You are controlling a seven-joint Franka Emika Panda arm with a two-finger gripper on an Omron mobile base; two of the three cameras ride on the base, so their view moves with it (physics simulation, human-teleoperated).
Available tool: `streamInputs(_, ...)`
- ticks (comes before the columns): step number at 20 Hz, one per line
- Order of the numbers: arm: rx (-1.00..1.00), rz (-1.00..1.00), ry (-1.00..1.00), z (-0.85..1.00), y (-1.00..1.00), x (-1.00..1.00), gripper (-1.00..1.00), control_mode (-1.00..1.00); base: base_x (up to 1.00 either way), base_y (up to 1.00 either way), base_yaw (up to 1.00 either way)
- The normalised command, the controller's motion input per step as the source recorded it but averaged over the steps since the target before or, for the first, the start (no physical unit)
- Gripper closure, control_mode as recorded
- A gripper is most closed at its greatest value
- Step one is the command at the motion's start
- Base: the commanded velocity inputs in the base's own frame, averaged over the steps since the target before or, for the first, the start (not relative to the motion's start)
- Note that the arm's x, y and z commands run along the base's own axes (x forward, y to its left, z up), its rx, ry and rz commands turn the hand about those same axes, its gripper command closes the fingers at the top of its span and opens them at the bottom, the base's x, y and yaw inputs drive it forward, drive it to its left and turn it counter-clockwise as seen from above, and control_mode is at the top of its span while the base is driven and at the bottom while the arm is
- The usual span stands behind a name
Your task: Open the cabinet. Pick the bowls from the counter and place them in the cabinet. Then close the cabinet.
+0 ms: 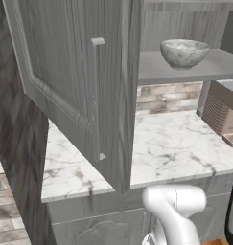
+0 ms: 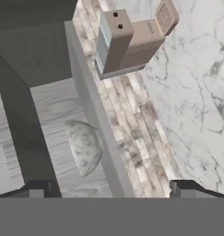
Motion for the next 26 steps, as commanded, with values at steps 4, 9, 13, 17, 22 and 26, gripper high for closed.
streamInputs(4,-0.16,0.00,-0.09,-0.61,-0.01,-0.51,-1.00,-1.00,0.00,0.00,0.00)
streamInputs(9,-0.15,0.00,-0.22,-0.31,-0.07,-0.57,-1.00,-1.00,0.00,0.00,0.00)
streamInputs(13,-0.15,0.00,-0.21,-0.16,-0.19,-0.62,-1.00,-1.00,0.00,0.00,0.00)
streamInputs(17,-0.18,0.00,-0.08,-0.41,-0.19,-0.29,-1.00,-1.00,0.00,0.00,0.00)
streamInputs(22,-0.16,0.00,-0.02,-0.59,-0.30,-0.02,-1.00,-1.00,0.00,0.00,0.00)
streamInputs(26,-0.11,0.00,-0.02,-0.44,-0.41,0.00,-1.00,-1.00,0.00,0.00,0.00)
